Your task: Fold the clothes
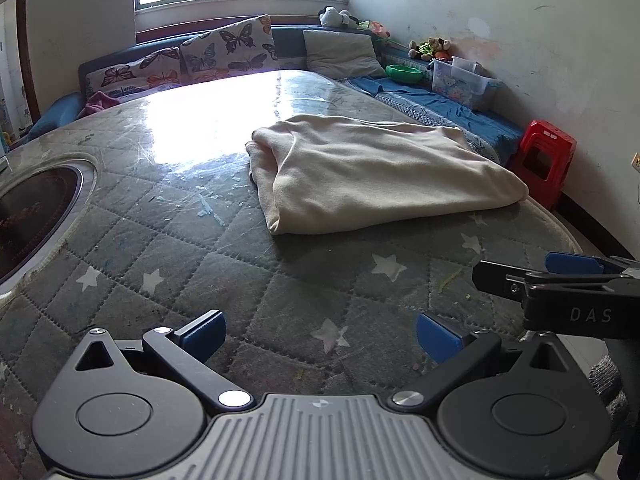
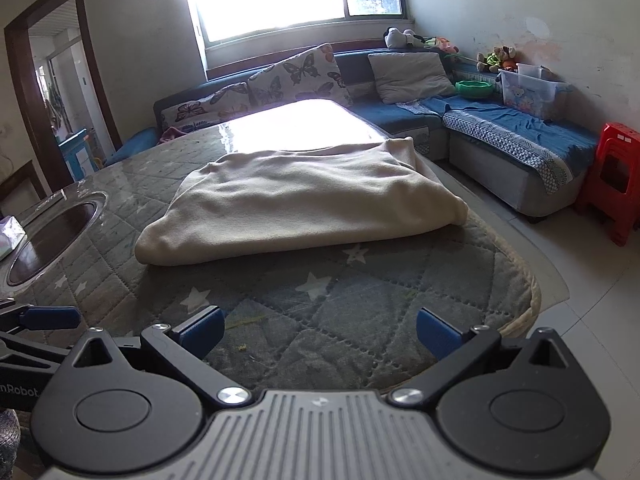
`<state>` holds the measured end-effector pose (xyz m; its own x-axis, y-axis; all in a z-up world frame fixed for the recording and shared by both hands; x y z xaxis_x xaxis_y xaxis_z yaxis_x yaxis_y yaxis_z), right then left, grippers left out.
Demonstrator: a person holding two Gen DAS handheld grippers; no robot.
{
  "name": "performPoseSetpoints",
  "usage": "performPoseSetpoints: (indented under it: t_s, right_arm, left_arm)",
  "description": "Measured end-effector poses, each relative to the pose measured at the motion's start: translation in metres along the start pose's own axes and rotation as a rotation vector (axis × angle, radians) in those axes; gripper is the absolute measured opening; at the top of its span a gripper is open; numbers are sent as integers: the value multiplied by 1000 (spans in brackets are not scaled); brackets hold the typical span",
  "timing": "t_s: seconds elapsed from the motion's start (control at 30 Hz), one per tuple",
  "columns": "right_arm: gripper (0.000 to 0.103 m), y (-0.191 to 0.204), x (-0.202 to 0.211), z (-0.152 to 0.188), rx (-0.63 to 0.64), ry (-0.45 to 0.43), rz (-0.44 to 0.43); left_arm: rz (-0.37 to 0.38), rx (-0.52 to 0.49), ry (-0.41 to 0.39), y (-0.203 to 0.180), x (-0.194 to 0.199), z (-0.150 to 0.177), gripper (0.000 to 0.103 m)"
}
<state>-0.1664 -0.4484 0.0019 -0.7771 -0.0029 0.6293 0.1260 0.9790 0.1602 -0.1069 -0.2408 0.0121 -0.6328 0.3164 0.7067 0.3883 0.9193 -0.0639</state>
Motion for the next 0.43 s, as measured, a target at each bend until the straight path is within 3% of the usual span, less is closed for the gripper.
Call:
performPoseSetpoints:
  t_s: [0.43]
  right_arm:
    - [103,0,0,-2,-2,-1,1]
  left_arm:
    - [-6,4,-10,3,2,-2,103]
Point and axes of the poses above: each gripper's, at about its wrist camera, not at the fingertips, and x roughly against the way its jaws point, y to its left, z to its underside, the point moved 1 cm from there along -x, roughly the way its jaws point
